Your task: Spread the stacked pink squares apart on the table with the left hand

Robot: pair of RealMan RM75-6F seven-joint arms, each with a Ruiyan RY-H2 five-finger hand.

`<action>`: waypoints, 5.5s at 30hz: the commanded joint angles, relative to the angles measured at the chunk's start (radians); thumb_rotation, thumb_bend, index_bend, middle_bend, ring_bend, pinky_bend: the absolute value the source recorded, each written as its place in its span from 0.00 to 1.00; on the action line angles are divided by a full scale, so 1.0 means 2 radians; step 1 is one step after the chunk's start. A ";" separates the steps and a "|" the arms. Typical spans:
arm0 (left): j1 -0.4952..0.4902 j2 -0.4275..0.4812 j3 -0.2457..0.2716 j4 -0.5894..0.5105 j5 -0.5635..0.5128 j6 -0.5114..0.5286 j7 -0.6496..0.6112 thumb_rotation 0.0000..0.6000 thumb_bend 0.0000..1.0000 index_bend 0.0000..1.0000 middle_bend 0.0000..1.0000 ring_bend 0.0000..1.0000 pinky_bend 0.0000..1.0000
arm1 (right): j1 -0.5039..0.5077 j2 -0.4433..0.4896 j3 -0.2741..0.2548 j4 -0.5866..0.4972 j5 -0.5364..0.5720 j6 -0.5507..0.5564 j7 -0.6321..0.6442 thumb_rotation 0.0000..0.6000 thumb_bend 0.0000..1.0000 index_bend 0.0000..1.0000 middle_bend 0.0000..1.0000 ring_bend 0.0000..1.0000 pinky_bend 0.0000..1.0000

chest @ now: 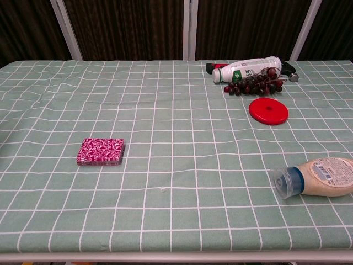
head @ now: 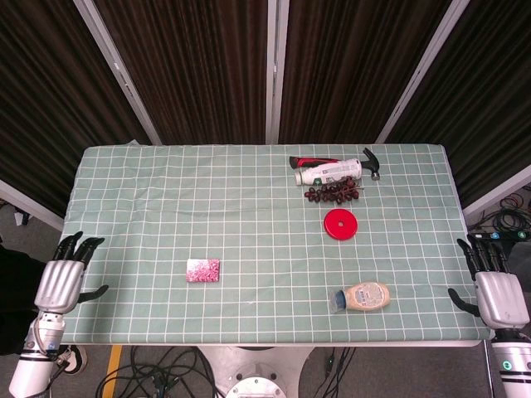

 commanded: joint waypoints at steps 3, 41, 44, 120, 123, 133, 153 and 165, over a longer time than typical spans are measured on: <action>0.000 0.000 0.000 -0.001 0.000 0.000 0.001 1.00 0.06 0.16 0.18 0.04 0.10 | 0.000 0.000 0.000 0.000 0.000 0.001 0.001 1.00 0.17 0.00 0.00 0.00 0.00; -0.104 -0.085 0.003 -0.033 0.008 -0.137 0.046 1.00 0.06 0.16 0.18 0.04 0.10 | 0.004 0.010 0.009 -0.004 0.013 -0.007 0.006 1.00 0.17 0.00 0.00 0.00 0.00; -0.115 -0.100 0.002 -0.025 0.001 -0.154 0.057 1.00 0.06 0.16 0.18 0.04 0.10 | 0.004 0.010 0.009 -0.001 0.014 -0.007 0.009 1.00 0.17 0.00 0.00 0.00 0.00; -0.192 -0.191 -0.014 0.069 -0.094 -0.204 0.087 1.00 0.23 0.19 0.35 0.07 0.10 | 0.003 0.010 0.010 0.011 0.020 -0.011 0.021 1.00 0.17 0.00 0.00 0.00 0.00; -0.190 -0.193 -0.014 0.072 -0.095 -0.200 0.088 1.00 0.23 0.20 0.38 0.10 0.10 | 0.002 0.010 0.010 0.011 0.020 -0.011 0.021 1.00 0.17 0.00 0.00 0.00 0.00; -0.191 -0.194 -0.012 0.073 -0.092 -0.200 0.085 1.00 0.24 0.21 0.40 0.11 0.10 | 0.002 0.010 0.010 0.011 0.021 -0.011 0.021 1.00 0.17 0.00 0.00 0.00 0.00; -0.192 -0.174 -0.018 0.052 -0.085 -0.185 0.082 1.00 0.27 0.23 0.44 0.13 0.10 | 0.003 0.011 0.012 0.010 0.022 -0.011 0.020 1.00 0.17 0.00 0.00 0.00 0.00; -0.202 -0.148 -0.052 0.078 -0.111 -0.189 0.063 1.00 0.28 0.23 0.45 0.13 0.10 | 0.004 0.011 0.012 0.003 0.020 -0.010 0.011 1.00 0.17 0.00 0.00 0.00 0.00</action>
